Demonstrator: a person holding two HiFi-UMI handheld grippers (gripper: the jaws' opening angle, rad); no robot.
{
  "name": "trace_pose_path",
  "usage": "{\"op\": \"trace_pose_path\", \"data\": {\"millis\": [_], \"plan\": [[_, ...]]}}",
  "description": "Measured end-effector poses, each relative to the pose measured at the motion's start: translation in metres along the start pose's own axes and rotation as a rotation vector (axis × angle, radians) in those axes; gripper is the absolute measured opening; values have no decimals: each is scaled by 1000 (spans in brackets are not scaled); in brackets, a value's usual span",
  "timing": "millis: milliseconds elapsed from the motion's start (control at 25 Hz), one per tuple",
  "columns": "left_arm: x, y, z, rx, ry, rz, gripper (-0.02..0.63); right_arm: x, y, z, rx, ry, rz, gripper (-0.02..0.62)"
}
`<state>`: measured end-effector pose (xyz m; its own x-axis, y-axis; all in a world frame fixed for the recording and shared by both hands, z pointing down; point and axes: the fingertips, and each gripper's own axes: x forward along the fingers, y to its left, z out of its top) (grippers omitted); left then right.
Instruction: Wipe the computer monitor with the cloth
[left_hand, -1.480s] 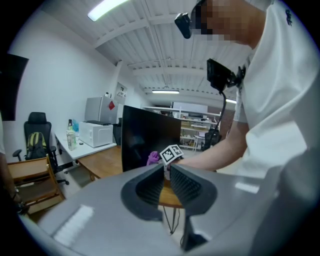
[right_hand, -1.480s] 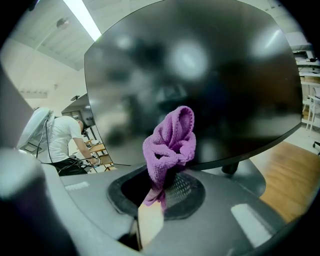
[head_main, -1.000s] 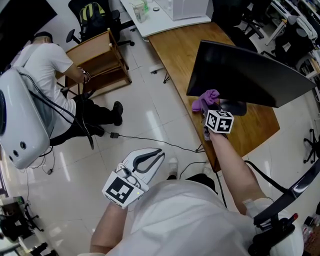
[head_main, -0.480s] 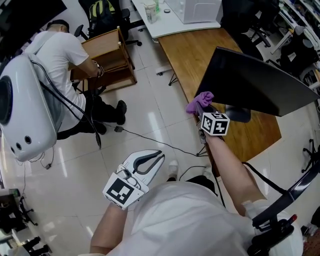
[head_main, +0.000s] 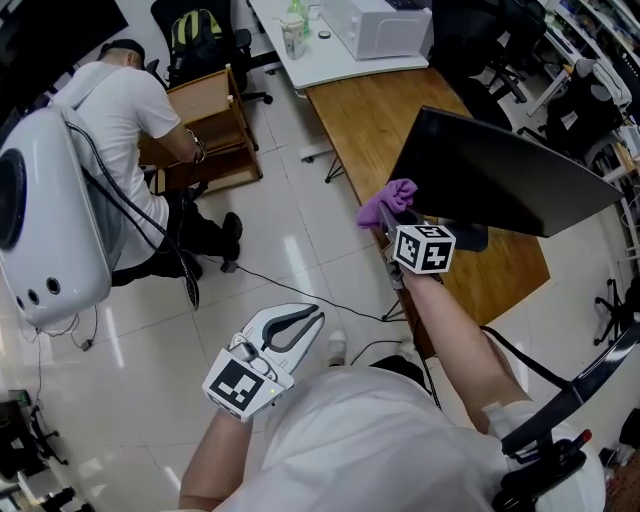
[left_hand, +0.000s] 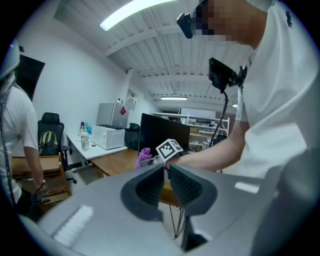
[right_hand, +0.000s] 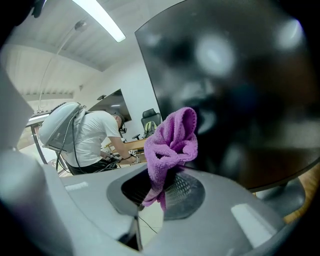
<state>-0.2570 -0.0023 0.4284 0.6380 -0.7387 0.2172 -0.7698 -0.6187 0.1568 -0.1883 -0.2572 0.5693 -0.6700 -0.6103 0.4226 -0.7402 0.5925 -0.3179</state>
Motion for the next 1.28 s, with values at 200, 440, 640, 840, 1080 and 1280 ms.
{"op": "trace_pose_path", "data": {"millis": [200,440,640,840,1080,1280], "plan": [[6,-2,2,10,-11,-22,57,-10,9,21,-18,-5,30,48],[7,3,10,13,-39,-42,57,-19,27,53,-48,-19,59,48],[10,2,13,6,-48,-48,57,-30,36,81,-55,-41,85,48],[14,2,15,9,-60,-62,57,-34,47,109,-56,-54,118,48],[16,7,19,17,-59,-76,57,-41,60,150,-61,-89,155,48],[16,5,25,-2,-80,-76,57,-46,71,173,-58,-117,184,48]]}}
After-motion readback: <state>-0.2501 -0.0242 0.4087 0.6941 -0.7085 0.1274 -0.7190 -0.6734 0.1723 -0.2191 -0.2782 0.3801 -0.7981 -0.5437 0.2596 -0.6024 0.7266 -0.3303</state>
